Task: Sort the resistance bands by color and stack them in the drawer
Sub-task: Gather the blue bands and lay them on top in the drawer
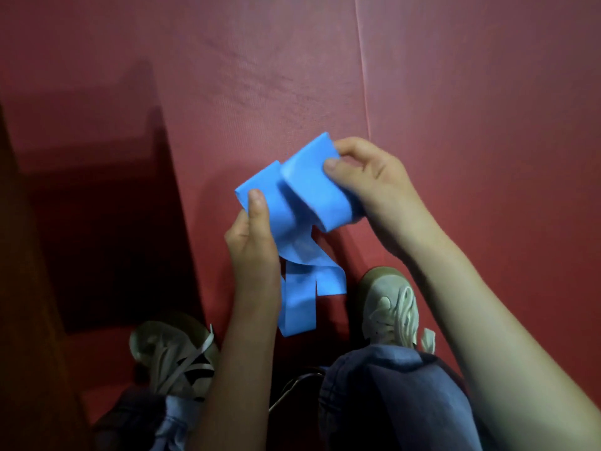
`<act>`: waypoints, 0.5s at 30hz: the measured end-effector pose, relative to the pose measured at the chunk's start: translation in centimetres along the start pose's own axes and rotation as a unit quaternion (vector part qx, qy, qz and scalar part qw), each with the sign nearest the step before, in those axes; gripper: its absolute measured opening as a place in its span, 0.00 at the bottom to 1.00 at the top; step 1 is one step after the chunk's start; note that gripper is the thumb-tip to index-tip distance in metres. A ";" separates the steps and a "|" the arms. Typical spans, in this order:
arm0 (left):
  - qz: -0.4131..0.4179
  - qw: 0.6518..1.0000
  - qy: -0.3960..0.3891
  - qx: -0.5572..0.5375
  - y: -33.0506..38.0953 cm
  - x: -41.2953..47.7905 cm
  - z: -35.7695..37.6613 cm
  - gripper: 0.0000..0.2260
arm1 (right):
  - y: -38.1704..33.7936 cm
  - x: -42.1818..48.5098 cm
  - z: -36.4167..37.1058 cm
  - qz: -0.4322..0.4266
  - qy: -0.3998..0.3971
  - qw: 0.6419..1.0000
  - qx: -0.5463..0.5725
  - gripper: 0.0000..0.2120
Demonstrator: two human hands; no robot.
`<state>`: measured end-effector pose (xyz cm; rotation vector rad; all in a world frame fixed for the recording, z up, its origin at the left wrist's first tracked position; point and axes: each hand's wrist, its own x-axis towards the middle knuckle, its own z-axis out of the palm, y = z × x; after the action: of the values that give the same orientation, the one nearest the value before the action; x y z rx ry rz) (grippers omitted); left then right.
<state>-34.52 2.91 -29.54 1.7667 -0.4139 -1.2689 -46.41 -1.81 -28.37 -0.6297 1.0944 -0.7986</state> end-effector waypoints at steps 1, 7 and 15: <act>0.004 1.000 -0.001 0.002 0.1 -0.1 0.3 0.12 | 0.1 -0.2 0.4 0.020 -0.015 1.000 -0.012 0.08; 0.001 1.000 0.003 0.011 0.3 0.0 0.8 0.13 | 1.1 -0.3 2.5 0.035 0.003 0.998 -0.042 0.10; -0.062 0.998 -0.002 -0.023 1.2 -0.3 1.3 0.17 | 1.8 -0.1 3.5 0.023 0.060 0.998 -0.018 0.08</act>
<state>-35.50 1.86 -28.50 1.7746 -0.2791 -1.3566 -42.71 -0.47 -28.48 -0.5897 1.2299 -0.7856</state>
